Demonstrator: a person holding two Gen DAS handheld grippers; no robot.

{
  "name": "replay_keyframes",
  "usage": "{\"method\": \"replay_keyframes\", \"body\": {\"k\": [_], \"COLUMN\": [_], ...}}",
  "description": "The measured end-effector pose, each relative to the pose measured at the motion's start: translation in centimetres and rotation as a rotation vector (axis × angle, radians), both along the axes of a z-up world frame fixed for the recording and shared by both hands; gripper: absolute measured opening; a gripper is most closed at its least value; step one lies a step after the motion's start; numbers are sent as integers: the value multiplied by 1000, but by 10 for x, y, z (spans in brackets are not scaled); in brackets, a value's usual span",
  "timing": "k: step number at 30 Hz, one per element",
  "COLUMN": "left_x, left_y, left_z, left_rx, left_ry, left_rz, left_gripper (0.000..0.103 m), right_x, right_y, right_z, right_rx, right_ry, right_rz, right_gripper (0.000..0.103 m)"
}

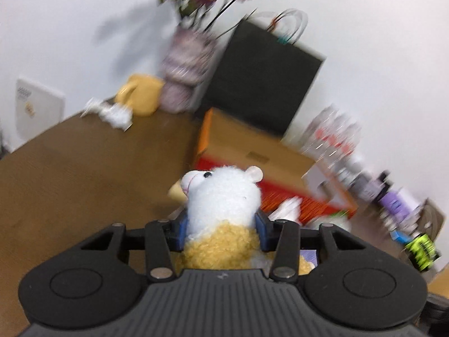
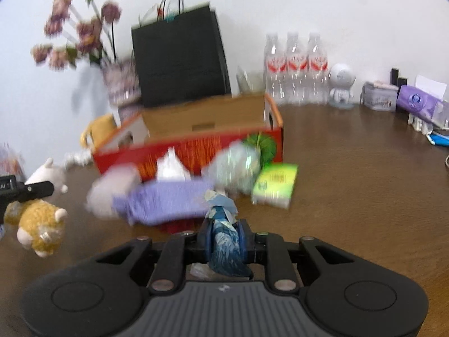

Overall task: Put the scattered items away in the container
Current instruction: 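Grasp the white-and-yellow plush toy with the left gripper while the right lifts the packet, then lower the plush toy and blue packet into the cardboard box and open both grippers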

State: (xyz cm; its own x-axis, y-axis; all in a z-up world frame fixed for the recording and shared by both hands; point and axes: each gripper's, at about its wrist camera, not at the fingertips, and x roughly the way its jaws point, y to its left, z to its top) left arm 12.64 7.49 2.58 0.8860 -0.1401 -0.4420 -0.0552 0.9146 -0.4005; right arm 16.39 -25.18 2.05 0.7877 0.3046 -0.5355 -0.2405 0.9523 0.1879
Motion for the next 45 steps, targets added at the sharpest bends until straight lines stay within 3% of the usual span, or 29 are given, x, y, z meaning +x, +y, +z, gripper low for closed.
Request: {"method": "replay_keyframes", "body": {"k": [5, 11, 17, 19, 24, 27, 33, 35, 36, 37, 38, 39, 40, 43, 45], "left_x": [39, 109, 165, 182, 201, 211, 224, 223, 223, 224, 223, 221, 218, 212, 209], "left_y": [-23, -41, -35, -34, -32, -39, -43, -44, -44, -46, -48, -51, -53, -61, -64], "left_z": [35, 44, 13, 0, -8, -12, -30, -27, -26, -26, -23, -21, -18, -10, -7], "left_rx": [1, 19, -11, 14, 31, 86, 98, 101, 110, 125, 138, 153, 175, 251, 278], "left_ry": [-113, -118, -66, -22, -2, 12, 91, 91, 94, 95, 89, 80, 64, 37, 29], "left_rz": [-43, -29, 14, 2, -18, -18, -35, -40, -40, -41, -36, -21, -5, 7, 19], "left_gripper": [46, 46, 46, 44, 45, 44, 44, 47, 54, 75, 86, 103, 103, 103, 103], "right_x": [27, 87, 163, 181, 219, 227, 231, 231, 230, 230, 230, 231, 230, 225, 221], "right_y": [9, 28, 45, 49, 60, 67, 69, 70, 70, 71, 72, 73, 75, 79, 82], "right_z": [40, 64, 47, 36, 10, -1, -10, -11, -11, -11, -11, -11, -10, -5, -1], "right_rx": [22, 50, 51, 39, -17, -57, -76, -78, -80, -87, -101, -117, -134, -165, -213], "right_ry": [-111, -162, -108, -83, 7, 33, 68, 71, 72, 78, 86, 92, 95, 84, 61], "right_rz": [27, 48, 18, 14, 42, 48, 48, 50, 52, 55, 53, 49, 42, 50, 29], "right_gripper": [18, 18, 18, 18, 18, 18, 18, 18, 18, 25, 31, 54, 72, 103, 103]}}
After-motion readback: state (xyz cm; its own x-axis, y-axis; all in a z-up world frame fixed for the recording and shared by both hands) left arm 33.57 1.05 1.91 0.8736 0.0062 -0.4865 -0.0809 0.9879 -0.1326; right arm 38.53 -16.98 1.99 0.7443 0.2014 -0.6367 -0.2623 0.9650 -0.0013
